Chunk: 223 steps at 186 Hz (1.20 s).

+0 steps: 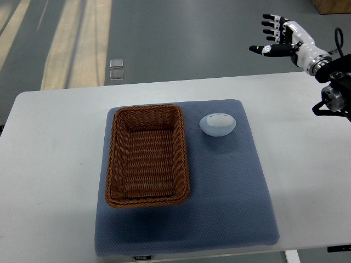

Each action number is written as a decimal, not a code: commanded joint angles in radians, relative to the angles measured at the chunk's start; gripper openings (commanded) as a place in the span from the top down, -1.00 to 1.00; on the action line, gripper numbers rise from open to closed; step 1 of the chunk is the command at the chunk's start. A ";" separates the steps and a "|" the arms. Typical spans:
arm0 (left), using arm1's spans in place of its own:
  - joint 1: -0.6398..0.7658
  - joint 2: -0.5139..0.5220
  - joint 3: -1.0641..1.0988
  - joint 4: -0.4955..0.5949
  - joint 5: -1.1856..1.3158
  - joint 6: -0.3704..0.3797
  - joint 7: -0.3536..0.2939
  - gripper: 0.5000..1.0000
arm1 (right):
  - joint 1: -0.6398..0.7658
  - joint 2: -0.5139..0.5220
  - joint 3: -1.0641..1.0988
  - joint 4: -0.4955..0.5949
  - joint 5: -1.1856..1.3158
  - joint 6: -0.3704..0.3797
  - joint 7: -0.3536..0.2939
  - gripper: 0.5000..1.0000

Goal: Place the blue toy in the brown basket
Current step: 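Reach the right hand forward and lower it over the egg toy, then close the right hand fingers around the egg toy and grasp it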

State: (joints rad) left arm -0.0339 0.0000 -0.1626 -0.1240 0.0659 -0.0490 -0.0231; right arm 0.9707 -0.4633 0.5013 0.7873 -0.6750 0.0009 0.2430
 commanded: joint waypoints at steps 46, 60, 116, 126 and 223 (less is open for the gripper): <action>0.000 0.000 0.000 0.000 0.000 0.000 0.000 -1.00 | 0.181 -0.055 -0.242 0.109 -0.426 0.189 -0.071 -0.64; 0.000 0.000 0.000 0.000 0.000 0.000 0.000 -1.00 | 0.229 -0.057 -0.296 0.133 -0.483 0.229 -0.071 -0.64; 0.000 0.000 0.000 0.000 0.000 0.000 0.000 -1.00 | 0.326 -0.040 -0.461 0.208 -0.534 0.396 -0.074 -0.64; 0.000 0.000 0.000 0.000 0.000 0.000 0.000 -1.00 | 0.322 -0.035 -0.475 0.207 -0.546 0.399 -0.074 -0.64; 0.000 0.000 0.000 0.000 0.000 0.001 0.000 -1.00 | 0.269 0.061 -0.469 0.193 -0.528 0.398 -0.287 -0.63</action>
State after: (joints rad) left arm -0.0337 0.0000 -0.1626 -0.1240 0.0660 -0.0490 -0.0230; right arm 1.2405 -0.4090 0.0246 0.9802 -1.2133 0.3954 0.0099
